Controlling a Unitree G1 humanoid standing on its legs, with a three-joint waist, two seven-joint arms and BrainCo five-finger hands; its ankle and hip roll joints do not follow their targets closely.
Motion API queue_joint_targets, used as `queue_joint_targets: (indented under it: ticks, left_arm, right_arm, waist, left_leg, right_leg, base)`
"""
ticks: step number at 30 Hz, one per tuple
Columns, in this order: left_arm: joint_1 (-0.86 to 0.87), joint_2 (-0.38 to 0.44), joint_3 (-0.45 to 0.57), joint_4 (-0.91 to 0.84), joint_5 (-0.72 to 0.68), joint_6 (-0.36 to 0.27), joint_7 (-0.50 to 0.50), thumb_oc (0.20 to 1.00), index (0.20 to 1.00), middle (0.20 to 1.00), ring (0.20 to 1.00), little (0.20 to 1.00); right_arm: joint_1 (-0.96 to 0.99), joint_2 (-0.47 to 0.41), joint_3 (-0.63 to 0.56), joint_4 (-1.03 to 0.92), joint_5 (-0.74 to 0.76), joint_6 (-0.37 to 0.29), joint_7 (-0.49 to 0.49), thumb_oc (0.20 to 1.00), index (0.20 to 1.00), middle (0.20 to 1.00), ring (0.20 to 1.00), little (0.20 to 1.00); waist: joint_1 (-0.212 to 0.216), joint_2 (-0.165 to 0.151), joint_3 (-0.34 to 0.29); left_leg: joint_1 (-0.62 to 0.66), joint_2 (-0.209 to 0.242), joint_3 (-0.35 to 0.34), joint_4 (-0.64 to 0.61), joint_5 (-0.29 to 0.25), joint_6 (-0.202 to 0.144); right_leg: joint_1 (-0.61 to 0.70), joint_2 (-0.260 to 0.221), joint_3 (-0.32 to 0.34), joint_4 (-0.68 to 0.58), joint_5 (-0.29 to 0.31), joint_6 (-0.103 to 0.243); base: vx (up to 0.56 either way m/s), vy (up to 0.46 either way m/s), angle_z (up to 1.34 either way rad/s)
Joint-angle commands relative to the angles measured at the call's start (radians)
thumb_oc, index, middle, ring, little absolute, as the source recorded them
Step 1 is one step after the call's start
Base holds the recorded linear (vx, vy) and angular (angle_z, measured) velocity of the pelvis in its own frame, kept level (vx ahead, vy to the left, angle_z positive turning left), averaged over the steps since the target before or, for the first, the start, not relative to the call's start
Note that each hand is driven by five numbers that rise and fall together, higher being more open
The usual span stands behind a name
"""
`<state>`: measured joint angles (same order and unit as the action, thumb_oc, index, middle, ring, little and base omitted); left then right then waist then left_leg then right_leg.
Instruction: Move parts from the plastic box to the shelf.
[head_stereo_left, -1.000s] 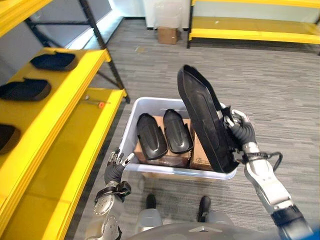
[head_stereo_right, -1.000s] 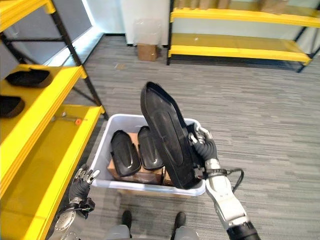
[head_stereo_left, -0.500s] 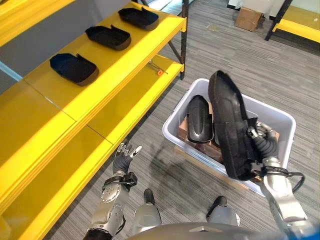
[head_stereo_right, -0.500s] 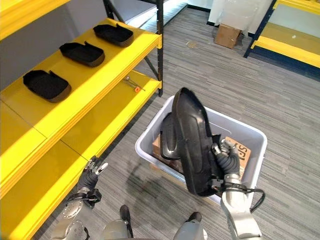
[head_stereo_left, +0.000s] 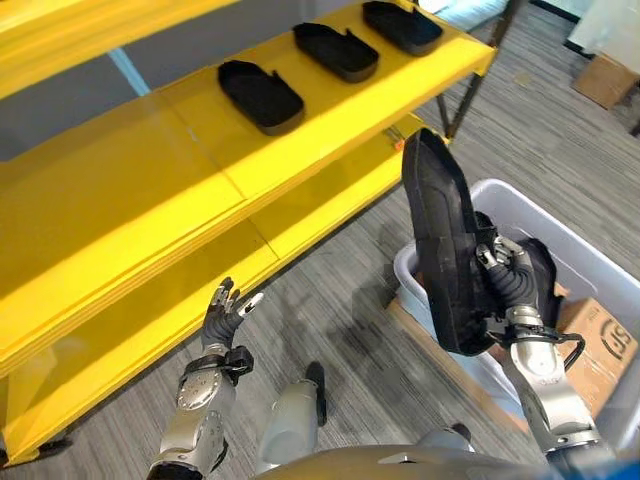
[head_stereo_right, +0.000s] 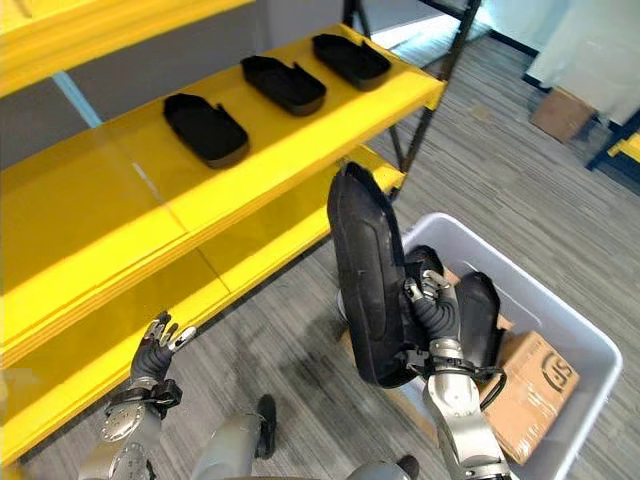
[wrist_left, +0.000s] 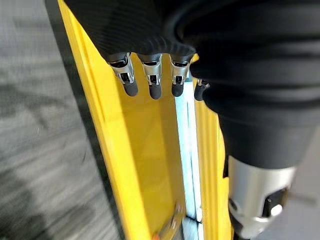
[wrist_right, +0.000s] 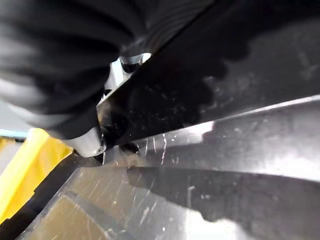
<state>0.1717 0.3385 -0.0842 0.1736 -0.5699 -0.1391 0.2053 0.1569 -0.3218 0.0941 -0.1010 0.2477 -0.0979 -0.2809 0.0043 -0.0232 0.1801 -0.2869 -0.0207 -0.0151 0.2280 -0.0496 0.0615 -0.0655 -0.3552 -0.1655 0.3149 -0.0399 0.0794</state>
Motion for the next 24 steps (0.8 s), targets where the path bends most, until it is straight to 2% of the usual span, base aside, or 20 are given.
queue_joint_targets:
  ticks: [1,3,4,5,7,9,10,11,14,16,18,20,21,22,23,24]
  left_arm:
    - [-0.001,0.040,0.002,-0.089,0.072,-0.038,-0.009,1.000,1.000,1.000,1.000,1.000]
    - [-0.028,0.030,-0.012,-0.085,0.080,-0.041,-0.010,1.000,1.000,1.000,1.000,1.000]
    - [-0.029,0.030,-0.011,-0.085,0.080,-0.041,-0.010,1.000,1.000,1.000,1.000,1.000]
    - [-0.041,0.030,-0.019,-0.070,0.079,-0.041,-0.009,1.000,1.000,1.000,1.000,1.000]
    - [-0.055,0.016,-0.032,-0.069,0.083,-0.048,-0.010,1.000,1.000,1.000,1.000,1.000]
    - [-0.054,0.012,-0.035,-0.068,0.082,-0.051,-0.012,1.000,1.000,1.000,1.000,1.000]
    - [-0.050,0.009,-0.039,-0.069,0.082,-0.052,-0.011,1.000,1.000,1.000,1.000,1.000]
    - [-0.037,0.004,-0.042,-0.074,0.087,-0.045,-0.016,1.000,1.000,1.000,1.000,1.000]
    - [-0.012,-0.008,-0.030,-0.078,0.080,-0.042,-0.016,1.000,1.000,1.000,1.000,1.000]
    - [0.027,-0.025,-0.004,-0.096,0.063,-0.040,-0.019,1.000,1.000,1.000,1.000,1.000]
    - [0.036,-0.033,0.000,-0.098,0.056,-0.038,-0.022,1.000,1.000,1.000,1.000,1.000]
    - [0.041,-0.044,-0.002,-0.096,0.047,-0.034,-0.031,1.000,1.000,1.000,1.000,1.000]
    - [0.037,-0.043,-0.004,-0.095,0.044,-0.033,-0.033,1.000,1.000,1.000,1.000,1.000]
    - [0.041,-0.044,-0.006,-0.093,0.037,-0.029,-0.044,1.000,1.000,1.000,1.000,1.000]
    - [0.041,-0.044,-0.006,-0.093,0.037,-0.029,-0.044,1.000,1.000,1.000,1.000,1.000]
    - [0.063,-0.046,-0.005,-0.096,0.041,-0.031,-0.035,1.000,1.000,1.000,1.000,1.000]
  right_arm:
    - [-0.054,-0.046,-0.057,-0.088,0.052,-0.092,0.002,0.200,0.200,0.200,0.200,0.200]
    - [-0.050,-0.039,-0.063,-0.085,0.063,-0.103,0.004,0.200,0.200,0.200,0.200,0.200]
    - [-0.050,-0.039,-0.063,-0.084,0.063,-0.103,0.004,0.200,0.200,0.200,0.200,0.200]
    - [-0.050,-0.035,-0.063,-0.081,0.068,-0.110,0.004,0.200,0.200,0.200,0.200,0.200]
    - [-0.050,-0.036,-0.059,-0.087,0.070,-0.115,0.008,0.200,0.200,0.200,0.200,0.200]
    - [-0.047,-0.037,-0.059,-0.087,0.072,-0.116,0.011,0.200,0.200,0.200,0.200,0.200]
    - [-0.042,-0.039,-0.060,-0.089,0.075,-0.119,0.015,0.200,0.200,0.200,0.200,0.200]
    - [-0.028,-0.039,-0.063,-0.093,0.082,-0.116,0.021,0.200,0.200,0.200,0.200,0.200]
    - [-0.025,-0.044,-0.061,-0.082,0.078,-0.107,0.031,0.200,0.200,0.200,0.200,0.200]
    - [-0.013,-0.049,-0.068,-0.084,0.078,-0.098,0.041,0.200,0.200,0.200,0.200,0.200]
    - [-0.010,-0.052,-0.069,-0.081,0.080,-0.097,0.042,0.200,0.200,0.200,0.200,0.200]
    - [0.001,-0.059,-0.079,-0.082,0.084,-0.100,0.048,0.200,0.200,0.200,0.200,0.200]
    - [0.007,-0.066,-0.090,-0.086,0.084,-0.102,0.049,0.200,0.200,0.200,0.200,0.200]
    - [0.016,-0.076,-0.110,-0.084,0.085,-0.104,0.034,0.200,0.200,0.200,0.200,0.200]
    - [0.016,-0.076,-0.110,-0.084,0.085,-0.104,0.034,0.200,0.200,0.200,0.200,0.200]
    - [0.039,-0.073,-0.115,-0.085,0.085,-0.099,0.030,0.200,0.200,0.200,0.200,0.200]
  waist:
    - [-0.060,0.044,0.004]
    - [-0.086,0.034,0.029]
    - [-0.085,0.035,0.027]
    - [-0.102,0.027,0.031]
    - [-0.114,0.010,0.039]
    - [-0.115,0.005,0.039]
    - [-0.114,-0.003,0.038]
    - [-0.108,-0.013,0.027]
    - [-0.092,-0.012,0.009]
    - [-0.077,-0.014,-0.004]
    - [-0.076,-0.016,-0.003]
    - [-0.075,-0.017,0.009]
    - [-0.077,-0.019,0.022]
    - [-0.099,-0.029,0.048]
    - [-0.099,-0.029,0.048]
    - [-0.092,-0.020,0.032]
  left_leg:
    - [0.160,-0.003,0.061,-0.193,0.042,-0.041]
    - [0.192,-0.022,0.016,-0.211,0.047,-0.041]
    - [0.189,-0.021,0.017,-0.212,0.049,-0.041]
    - [0.201,-0.030,-0.010,-0.218,0.048,-0.038]
    - [0.214,-0.057,-0.065,-0.208,0.043,-0.036]
    - [0.218,-0.062,-0.075,-0.205,0.040,-0.035]
    - [0.225,-0.067,-0.085,-0.201,0.036,-0.034]
    - [0.235,-0.076,-0.088,-0.196,0.031,-0.036]
    - [0.259,-0.061,-0.091,-0.214,0.033,-0.039]
    - [0.262,-0.050,-0.107,-0.210,0.030,-0.054]
    - [0.254,-0.050,-0.116,-0.189,0.024,-0.059]
    - [0.215,-0.062,-0.124,-0.111,0.012,-0.076]
    - [0.187,-0.062,-0.092,-0.058,0.009,-0.091]
    - [0.125,0.070,0.062,0.013,0.024,-0.101]
    - [0.125,0.071,0.063,0.013,0.024,-0.101]
    - [0.140,0.181,0.031,-0.084,0.101,-0.126]
  right_leg:
    - [-0.093,0.214,0.101,-0.046,0.024,0.023]
    - [-0.113,0.285,0.179,-0.063,0.000,0.018]
    - [-0.115,0.286,0.179,-0.066,0.004,0.018]
    - [-0.132,0.335,0.254,-0.084,0.003,0.020]
    - [-0.153,0.384,0.340,-0.124,0.042,0.024]
    - [-0.150,0.388,0.342,-0.133,0.050,0.024]
    - [-0.145,0.396,0.329,-0.138,0.056,0.019]
    - [-0.100,0.376,0.288,-0.161,0.049,0.014]
    - [-0.069,0.383,0.283,-0.170,0.041,0.005]
    - [-0.043,0.376,0.247,-0.189,0.019,-0.008]
    - [-0.037,0.376,0.236,-0.192,0.013,-0.014]
    - [-0.029,0.367,0.203,-0.203,0.006,-0.025]
    - [-0.024,0.354,0.184,-0.204,0.003,-0.029]
    - [-0.022,0.310,0.145,-0.188,-0.008,-0.032]
    - [-0.022,0.311,0.145,-0.187,-0.008,-0.032]
    - [-0.009,0.290,0.144,-0.184,-0.029,-0.018]
  base:
    - [0.14,0.083,1.22]
    - [0.07,0.015,1.08]
    - [0.06,-0.032,0.77]
    - [0.06,-0.026,0.63]
    - [0.10,-0.067,0.88]
    - [0.05,-0.065,1.10]
    - [0.06,-0.090,0.55]
    - [0.08,-0.123,0.30]
    - [0.06,-0.141,0.45]
    - [0.05,-0.259,0.14]
    - [-0.02,-0.126,0.27]
    - [-0.08,-0.133,0.48]
    - [-0.18,-0.033,0.92]
    - [-0.15,0.003,1.82]
    - [-0.07,0.112,1.59]
    - [0.08,0.137,1.13]
